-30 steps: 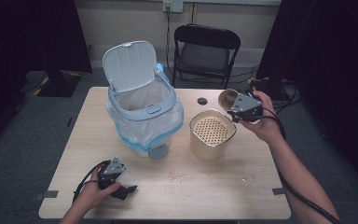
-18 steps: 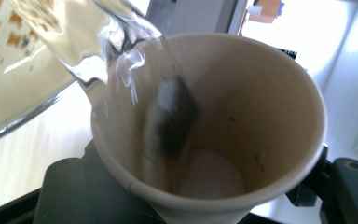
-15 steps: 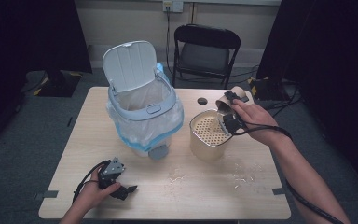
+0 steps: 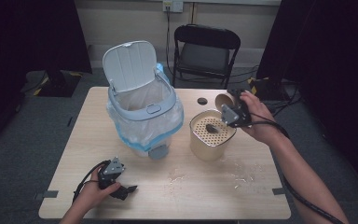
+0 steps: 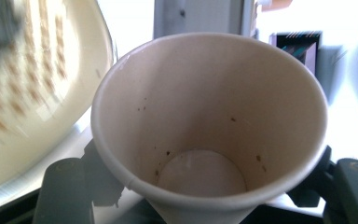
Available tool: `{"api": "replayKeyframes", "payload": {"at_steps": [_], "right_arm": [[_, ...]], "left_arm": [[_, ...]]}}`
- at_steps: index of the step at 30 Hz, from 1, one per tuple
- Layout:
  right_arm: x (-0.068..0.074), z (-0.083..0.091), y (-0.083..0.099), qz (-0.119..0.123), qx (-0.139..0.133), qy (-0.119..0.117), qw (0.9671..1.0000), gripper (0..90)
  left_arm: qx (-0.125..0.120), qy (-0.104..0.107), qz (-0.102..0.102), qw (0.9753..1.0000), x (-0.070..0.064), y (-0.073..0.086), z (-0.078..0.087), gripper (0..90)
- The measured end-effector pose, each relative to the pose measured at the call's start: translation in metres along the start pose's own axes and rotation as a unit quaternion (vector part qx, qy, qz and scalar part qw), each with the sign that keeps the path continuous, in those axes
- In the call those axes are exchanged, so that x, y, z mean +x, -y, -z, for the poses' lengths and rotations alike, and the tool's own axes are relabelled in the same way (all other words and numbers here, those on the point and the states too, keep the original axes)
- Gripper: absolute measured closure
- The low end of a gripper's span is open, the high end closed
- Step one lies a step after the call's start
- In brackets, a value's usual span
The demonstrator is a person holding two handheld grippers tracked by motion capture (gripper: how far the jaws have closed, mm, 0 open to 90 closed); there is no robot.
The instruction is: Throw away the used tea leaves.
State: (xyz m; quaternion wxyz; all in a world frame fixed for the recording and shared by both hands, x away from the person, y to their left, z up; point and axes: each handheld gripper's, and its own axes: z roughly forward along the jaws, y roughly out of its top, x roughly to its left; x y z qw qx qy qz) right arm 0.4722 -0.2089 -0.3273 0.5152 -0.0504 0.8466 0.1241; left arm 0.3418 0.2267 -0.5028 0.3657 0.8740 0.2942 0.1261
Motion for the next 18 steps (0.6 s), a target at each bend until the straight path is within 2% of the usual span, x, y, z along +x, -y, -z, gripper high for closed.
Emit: {"api": "replayKeyframes", "payload": {"at_steps": [1,2,3,4,5,6,7,8,9,11,14,16,17,18], "right_arm": [[-0.003,0.001,0.004,-0.044,-0.007,-0.009,0.999,29.0],[-0.005,0.0,0.007,-0.077,-0.016,-0.023,0.9966,28.9],[-0.008,0.001,0.013,-0.139,-0.03,-0.036,0.9892,28.9],[-0.011,0.0,0.018,-0.178,-0.046,-0.046,0.9819,28.9],[-0.013,0.0,0.022,-0.206,-0.054,-0.056,0.9755,28.9],[-0.016,-0.001,0.026,-0.24,-0.062,-0.062,0.9667,28.9],[-0.017,-0.001,0.031,-0.275,-0.069,-0.075,0.9562,28.8],[-0.019,-0.003,0.036,-0.317,-0.077,-0.094,0.9406,28.8],[-0.019,-0.004,0.039,-0.336,-0.082,-0.097,0.9331,28.7],[-0.019,-0.006,0.045,-0.379,-0.095,-0.116,0.9132,28.6],[-0.019,-0.007,0.05,-0.416,-0.105,-0.124,0.8948,28.6],[-0.019,-0.008,0.052,-0.438,-0.116,-0.134,0.8814,28.6],[-0.019,-0.008,0.052,-0.444,-0.117,-0.136,0.8777,28.6],[-0.019,-0.008,0.052,-0.454,-0.12,-0.145,0.8708,28.5]], "left_arm": [[0.0,0.0,0.0,1.0,0.0,0.0,0.0,0.0],[-0.001,0.0,0.001,1.0,0.0,0.0,0.0,0.0],[-0.001,0.0,0.0,1.0,0.0,0.0,0.0,0.0],[0.0,0.0,0.0,1.0,0.0,0.0,0.0,0.0],[0.002,0.001,-0.003,1.0,0.0,0.0,0.0,0.0],[-0.001,0.0,0.0,1.0,0.0,0.0,0.0,0.0],[0.0,0.0,0.0,1.0,0.0,0.0,0.0,0.0],[0.001,0.0,-0.002,1.0,0.0,0.0,0.0,0.0],[0.002,0.0,-0.003,1.0,0.0,0.0,0.0,0.0],[-0.001,0.0,0.001,1.0,0.0,0.0,0.0,0.0],[0.0,0.0,0.0,1.0,0.0,0.0,0.0,0.0],[0.0,0.0,0.0,1.0,0.0,0.0,0.0,0.0],[-0.001,0.0,0.001,1.0,0.0,0.0,0.0,0.0],[0.0,0.0,-0.001,1.0,0.0,0.0,0.0,0.0]]}}
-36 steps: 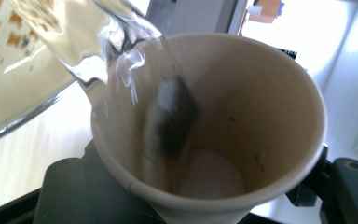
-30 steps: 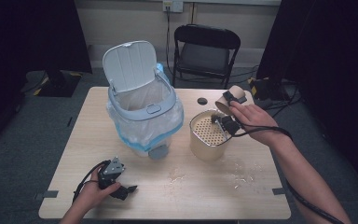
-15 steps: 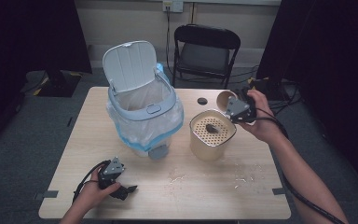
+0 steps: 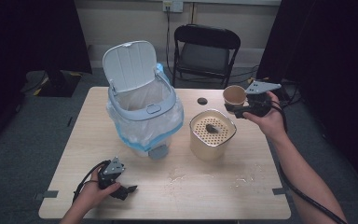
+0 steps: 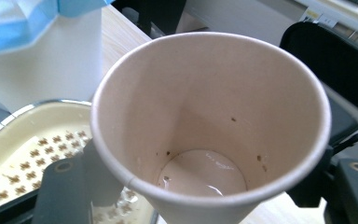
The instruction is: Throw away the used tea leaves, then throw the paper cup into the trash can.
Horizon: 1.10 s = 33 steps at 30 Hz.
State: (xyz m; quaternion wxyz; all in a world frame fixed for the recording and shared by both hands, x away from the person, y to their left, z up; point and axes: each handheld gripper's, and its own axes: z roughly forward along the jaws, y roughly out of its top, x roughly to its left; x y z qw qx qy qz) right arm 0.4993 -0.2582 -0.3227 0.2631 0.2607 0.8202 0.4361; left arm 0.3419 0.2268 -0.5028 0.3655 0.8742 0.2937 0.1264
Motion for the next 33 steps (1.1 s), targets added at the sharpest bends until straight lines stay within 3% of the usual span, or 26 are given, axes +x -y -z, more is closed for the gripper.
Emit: {"api": "replayKeyframes", "payload": {"at_steps": [12,19,24,33], "right_arm": [[0.0,-0.002,-0.01,-0.053,-0.011,-0.047,0.9974,28.3],[0.002,-0.002,-0.026,-0.06,-0.004,-0.064,0.9961,28.3],[0.005,-0.003,-0.04,-0.075,-0.005,-0.09,0.9931,28.3],[0.015,-0.008,-0.065,-0.077,-0.012,-0.11,0.9909,28.1]], "left_arm": [[-0.004,0.0,0.005,1.0,-0.001,0.0,0.0,0.0],[-0.005,0.0,0.004,1.0,0.0,0.0,-0.001,0.0],[-0.005,-0.001,0.002,1.0,0.0,0.0,0.0,0.0],[0.0,0.004,-0.001,1.0,0.0,0.0,0.001,0.0]]}}
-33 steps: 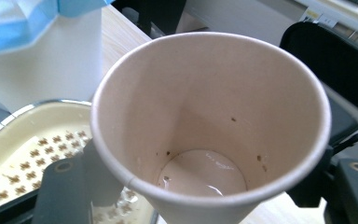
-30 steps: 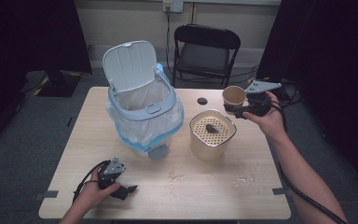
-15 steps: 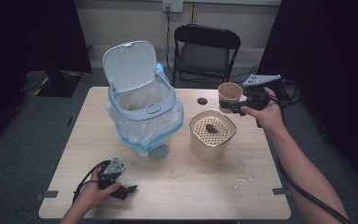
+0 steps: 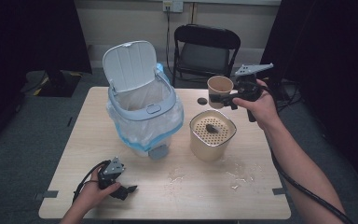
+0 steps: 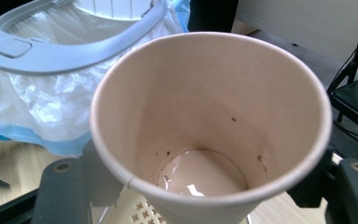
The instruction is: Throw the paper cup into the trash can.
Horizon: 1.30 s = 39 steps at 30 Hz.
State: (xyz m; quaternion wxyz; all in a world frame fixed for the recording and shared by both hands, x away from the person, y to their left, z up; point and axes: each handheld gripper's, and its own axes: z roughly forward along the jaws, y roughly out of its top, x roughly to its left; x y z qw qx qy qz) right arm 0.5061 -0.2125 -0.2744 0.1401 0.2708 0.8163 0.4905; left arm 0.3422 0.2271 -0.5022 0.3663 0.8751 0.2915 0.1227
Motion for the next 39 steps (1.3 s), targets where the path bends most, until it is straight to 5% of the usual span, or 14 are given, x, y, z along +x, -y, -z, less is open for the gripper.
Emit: {"api": "replayKeyframes", "payload": {"at_steps": [39], "right_arm": [[0.046,-0.042,-0.083,0.033,-0.002,-0.055,0.9979,27.9]], "left_arm": [[-0.001,0.001,0.002,1.0,0.0,0.0,0.0,0.0]]}}
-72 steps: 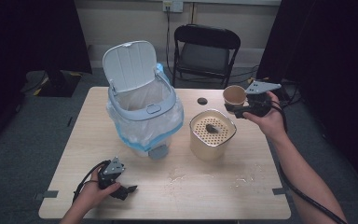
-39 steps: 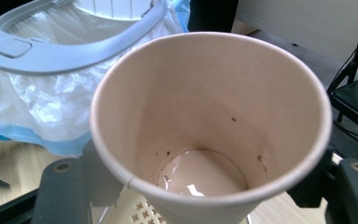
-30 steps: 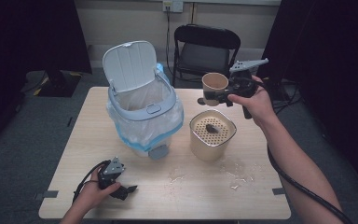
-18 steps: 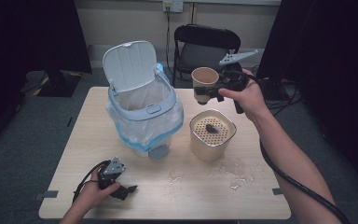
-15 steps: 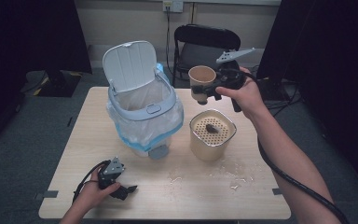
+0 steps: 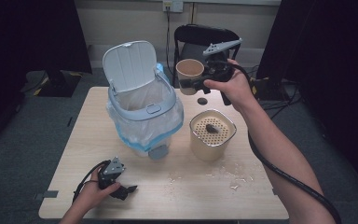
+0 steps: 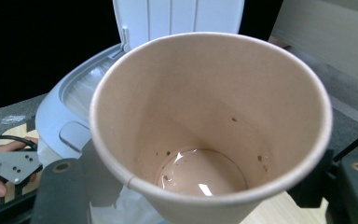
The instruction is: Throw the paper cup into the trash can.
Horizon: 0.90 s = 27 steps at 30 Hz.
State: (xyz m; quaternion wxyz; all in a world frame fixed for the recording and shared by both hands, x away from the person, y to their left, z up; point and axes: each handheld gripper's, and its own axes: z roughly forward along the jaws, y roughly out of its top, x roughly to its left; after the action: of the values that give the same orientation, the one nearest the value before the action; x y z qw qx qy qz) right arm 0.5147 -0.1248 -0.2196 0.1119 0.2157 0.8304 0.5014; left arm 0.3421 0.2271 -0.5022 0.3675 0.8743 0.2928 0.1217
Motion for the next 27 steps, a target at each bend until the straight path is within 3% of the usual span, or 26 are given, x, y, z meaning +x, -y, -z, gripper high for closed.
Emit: {"api": "replayKeyframes", "payload": {"at_steps": [17,27], "right_arm": [[0.018,-0.035,-0.026,0.011,-0.009,-0.024,0.9996,27.7],[0.027,-0.061,-0.027,0.011,-0.006,-0.04,0.9991,27.5]], "left_arm": [[0.0,0.0,0.0,1.0,0.0,0.0,0.0,0.0],[0.001,0.0,-0.002,1.0,0.0,0.0,0.0,0.0]]}}
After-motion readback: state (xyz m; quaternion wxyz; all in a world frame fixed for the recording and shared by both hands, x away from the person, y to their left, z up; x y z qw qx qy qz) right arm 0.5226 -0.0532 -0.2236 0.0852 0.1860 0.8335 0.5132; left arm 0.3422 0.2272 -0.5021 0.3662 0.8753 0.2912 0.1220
